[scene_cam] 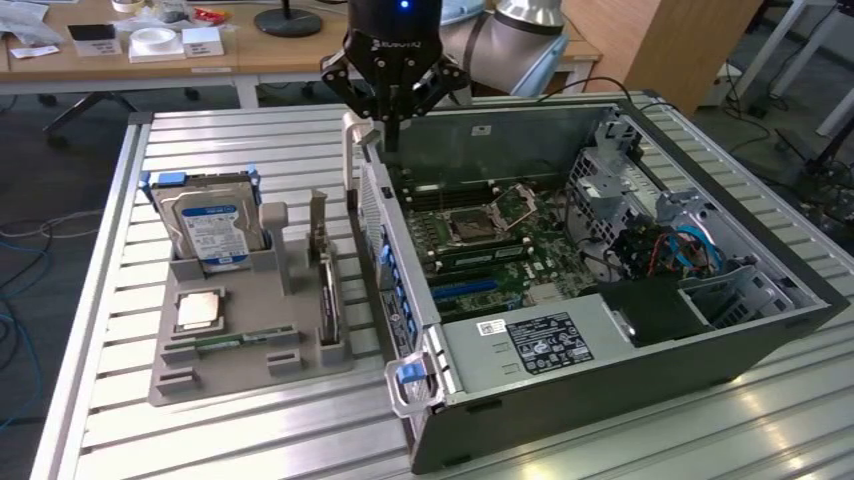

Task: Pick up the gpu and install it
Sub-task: 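Reach for the gpu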

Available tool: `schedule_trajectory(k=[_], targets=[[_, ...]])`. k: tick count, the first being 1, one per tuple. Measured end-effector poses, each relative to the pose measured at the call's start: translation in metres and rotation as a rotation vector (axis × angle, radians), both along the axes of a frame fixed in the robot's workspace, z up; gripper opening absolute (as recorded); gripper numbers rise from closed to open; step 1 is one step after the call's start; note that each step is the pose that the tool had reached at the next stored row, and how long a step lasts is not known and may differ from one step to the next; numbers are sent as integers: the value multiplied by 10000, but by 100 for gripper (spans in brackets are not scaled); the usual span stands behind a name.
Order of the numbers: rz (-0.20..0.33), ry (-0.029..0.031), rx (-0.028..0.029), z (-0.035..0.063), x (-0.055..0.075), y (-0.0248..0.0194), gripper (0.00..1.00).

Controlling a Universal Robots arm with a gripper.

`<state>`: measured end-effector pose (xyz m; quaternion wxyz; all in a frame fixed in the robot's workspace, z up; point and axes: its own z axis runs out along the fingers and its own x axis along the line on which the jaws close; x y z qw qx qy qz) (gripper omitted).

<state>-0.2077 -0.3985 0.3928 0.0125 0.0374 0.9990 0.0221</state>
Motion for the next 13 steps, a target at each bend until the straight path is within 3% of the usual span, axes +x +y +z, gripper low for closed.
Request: schedule_trajectory(k=[13], targets=[[-5,0,-1,-2,-229,3,11]])
